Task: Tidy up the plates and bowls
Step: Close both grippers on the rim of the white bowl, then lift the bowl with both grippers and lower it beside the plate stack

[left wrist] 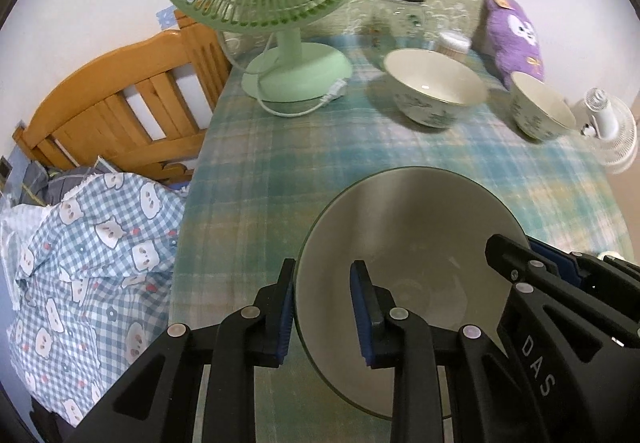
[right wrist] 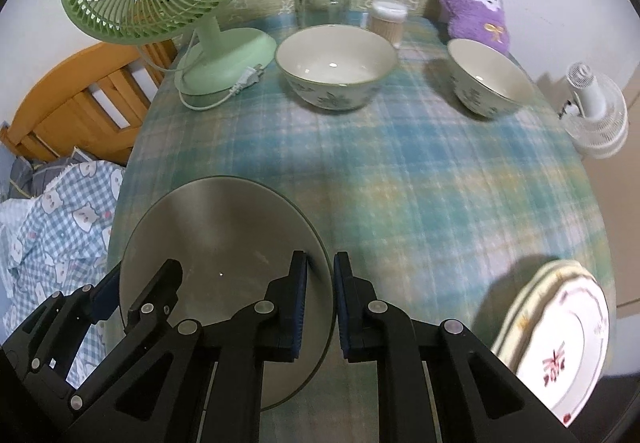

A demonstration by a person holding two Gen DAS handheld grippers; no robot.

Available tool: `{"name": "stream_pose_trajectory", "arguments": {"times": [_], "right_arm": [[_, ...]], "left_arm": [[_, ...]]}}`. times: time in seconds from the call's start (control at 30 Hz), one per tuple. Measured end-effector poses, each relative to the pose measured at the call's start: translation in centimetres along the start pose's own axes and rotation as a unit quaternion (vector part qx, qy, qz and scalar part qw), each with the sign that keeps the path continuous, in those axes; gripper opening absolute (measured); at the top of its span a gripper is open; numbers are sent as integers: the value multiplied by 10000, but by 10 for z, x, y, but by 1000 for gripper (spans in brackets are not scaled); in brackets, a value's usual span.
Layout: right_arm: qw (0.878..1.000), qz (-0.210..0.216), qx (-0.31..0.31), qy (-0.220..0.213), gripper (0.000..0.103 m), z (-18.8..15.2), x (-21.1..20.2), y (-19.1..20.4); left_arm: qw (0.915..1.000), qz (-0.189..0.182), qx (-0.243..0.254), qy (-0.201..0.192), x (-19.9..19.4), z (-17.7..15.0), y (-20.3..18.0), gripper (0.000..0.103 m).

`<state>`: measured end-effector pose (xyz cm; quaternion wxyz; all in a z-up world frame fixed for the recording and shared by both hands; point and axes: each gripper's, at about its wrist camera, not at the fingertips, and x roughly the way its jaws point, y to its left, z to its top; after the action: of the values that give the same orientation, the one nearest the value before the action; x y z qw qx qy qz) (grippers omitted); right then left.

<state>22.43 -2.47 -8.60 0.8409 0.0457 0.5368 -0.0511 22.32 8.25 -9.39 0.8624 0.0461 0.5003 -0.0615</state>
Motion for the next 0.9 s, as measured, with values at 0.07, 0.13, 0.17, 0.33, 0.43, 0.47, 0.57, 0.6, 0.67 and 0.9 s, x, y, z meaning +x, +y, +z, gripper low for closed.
{"name": "stream_pose_trajectory", "arguments": {"times": [0.07,0.13,0.17,0.33,0.43,0.47,0.57,0.6,0.67,0.9], "right_arm": [[10000,-34,25,-19,17,-8,-7,-5],[9999,-78,57,-38,17,-17,-14,-10],[9999,-95,76,-46,17,-22,-17,-12],[9997,-174,138,-75,17,-48,-31,-24],[9996,-200,205,-31,17,-63,-36,-31],[9995,-215,214,-24,17,-67,-37,-33],[9993,-283,263,-9,17,-77,-40,-40],[9991,-299,286,-3,17,-80,-41,-42],[9989,-335,341,8,17,-85,-42,-48],[9976,-519,460,37,17,-98,-42,-65]], "left_arm": [[10000,-50,12,-1,-7,-7,-4,25],[9999,-95,48,2,-11,-12,-8,25],[9999,-126,83,-1,-14,-16,-10,25],[9994,-225,250,41,-25,-37,-23,25],[9991,-277,326,65,-29,-47,-28,25],[9989,-310,355,83,-30,-51,-30,25],[9982,-401,438,118,-33,-59,-36,25],[9978,-430,481,128,-34,-62,-39,25],[9973,-486,531,138,-36,-65,-44,25],[9957,-646,639,187,-36,-75,-61,25]]}}
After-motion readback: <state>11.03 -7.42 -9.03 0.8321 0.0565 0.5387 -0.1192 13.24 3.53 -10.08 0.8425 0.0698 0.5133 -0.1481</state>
